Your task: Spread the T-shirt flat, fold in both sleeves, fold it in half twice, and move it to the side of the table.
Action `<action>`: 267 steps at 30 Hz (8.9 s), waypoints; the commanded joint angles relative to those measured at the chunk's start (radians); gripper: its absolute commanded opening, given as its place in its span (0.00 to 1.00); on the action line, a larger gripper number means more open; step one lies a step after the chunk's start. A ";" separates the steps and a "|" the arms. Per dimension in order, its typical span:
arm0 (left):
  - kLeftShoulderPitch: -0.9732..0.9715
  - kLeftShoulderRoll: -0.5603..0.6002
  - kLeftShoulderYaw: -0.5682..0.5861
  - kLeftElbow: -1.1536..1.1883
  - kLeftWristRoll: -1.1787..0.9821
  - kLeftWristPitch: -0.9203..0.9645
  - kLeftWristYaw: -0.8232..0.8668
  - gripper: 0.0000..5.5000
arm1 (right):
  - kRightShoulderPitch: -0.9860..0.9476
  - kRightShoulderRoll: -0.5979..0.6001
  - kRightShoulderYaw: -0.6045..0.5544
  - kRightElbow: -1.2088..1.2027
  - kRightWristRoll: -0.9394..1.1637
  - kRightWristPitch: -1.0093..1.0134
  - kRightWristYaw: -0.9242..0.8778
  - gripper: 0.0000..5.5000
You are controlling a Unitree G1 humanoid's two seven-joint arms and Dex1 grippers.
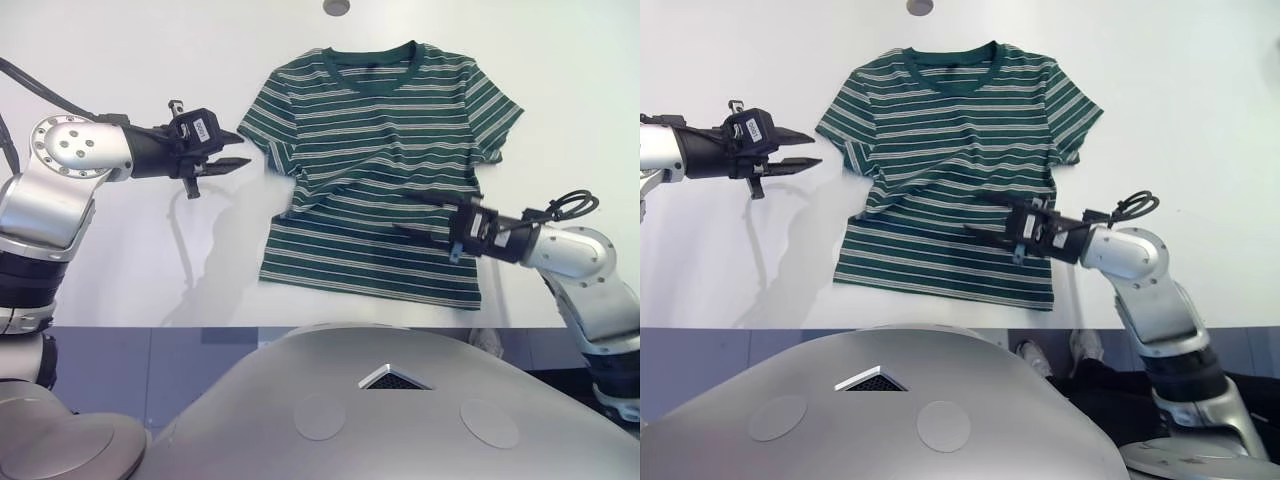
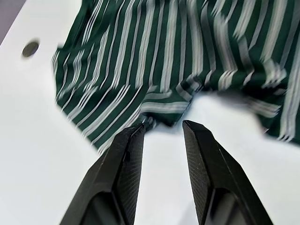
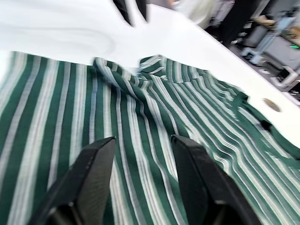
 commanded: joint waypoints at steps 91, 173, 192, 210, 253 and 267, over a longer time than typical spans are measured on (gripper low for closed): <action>-0.163 -1.067 0.163 -0.008 -0.127 0.617 0.830 0.30 | -0.353 0.220 -0.127 -0.152 0.182 0.312 -0.278 0.41; -0.221 -0.970 0.265 0.072 -0.058 0.232 0.779 0.34 | -0.583 0.683 -0.199 0.286 0.098 0.492 -0.655 0.45; 0.880 0.013 0.329 0.068 0.600 -1.387 0.113 0.77 | 0.247 -0.332 -0.528 1.096 -0.600 -1.524 -0.534 0.70; 0.971 -0.218 0.217 -0.042 1.199 -1.261 0.401 0.77 | 0.306 -0.239 -0.510 1.047 -0.583 -1.486 -0.597 0.70; 0.745 -0.121 -0.140 0.253 1.216 -1.132 0.636 0.15 | 0.282 -0.202 -0.197 0.673 -0.588 -1.215 -0.507 0.00; 0.594 -0.140 -0.228 0.373 1.200 -1.046 0.524 0.04 | 0.112 -0.153 -0.128 0.792 -0.539 -1.243 -0.553 0.00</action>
